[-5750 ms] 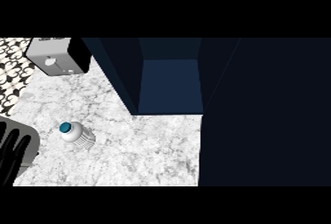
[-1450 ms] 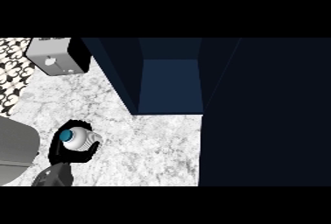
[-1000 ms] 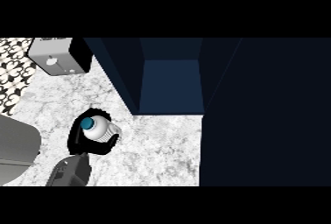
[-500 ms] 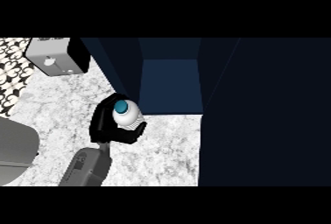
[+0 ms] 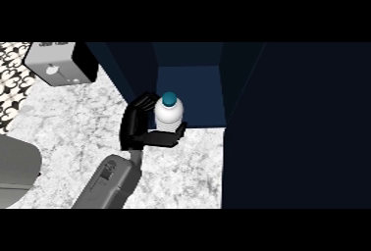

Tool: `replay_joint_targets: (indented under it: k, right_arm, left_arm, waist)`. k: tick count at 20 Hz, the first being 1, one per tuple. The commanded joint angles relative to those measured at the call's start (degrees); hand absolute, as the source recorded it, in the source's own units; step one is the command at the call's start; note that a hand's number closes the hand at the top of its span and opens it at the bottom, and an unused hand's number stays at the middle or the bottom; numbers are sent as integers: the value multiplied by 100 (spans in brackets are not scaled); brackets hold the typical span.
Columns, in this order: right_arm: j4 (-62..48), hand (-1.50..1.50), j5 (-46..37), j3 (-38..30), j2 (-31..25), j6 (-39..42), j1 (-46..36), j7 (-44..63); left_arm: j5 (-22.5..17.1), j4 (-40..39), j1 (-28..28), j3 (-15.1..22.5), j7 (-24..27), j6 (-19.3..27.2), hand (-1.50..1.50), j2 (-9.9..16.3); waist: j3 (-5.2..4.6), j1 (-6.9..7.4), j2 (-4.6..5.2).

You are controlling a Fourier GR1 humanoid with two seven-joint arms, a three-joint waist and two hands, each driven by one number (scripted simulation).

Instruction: Pick up the bottled water, place it into the cabinet and close the cabinet

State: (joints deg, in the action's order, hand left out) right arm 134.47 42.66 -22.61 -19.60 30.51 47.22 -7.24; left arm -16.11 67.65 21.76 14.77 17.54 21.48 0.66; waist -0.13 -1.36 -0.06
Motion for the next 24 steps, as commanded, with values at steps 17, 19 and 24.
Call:
replay_joint_targets:
  k: [17, 19, 24]
  right_arm:
    - [462, -150, 587, 67, 3, -108, -53, 147]
    - [557, -150, 680, -7, -48, 40, 106, 105]
    - [200, -150, 494, 87, -86, 206, -12, 12]
  left_arm:
    - [-108, -1853, 1924, 90, -458, 1269, 150, -66]
    - [-122, -1929, 1862, -63, -281, 1162, 150, -53]
    - [-21, -2053, 2209, 21, -401, 1582, 150, 25]
  waist:
    - [1, -206, 76]
    - [-2, -255, 76]
    - [4, -282, 82]
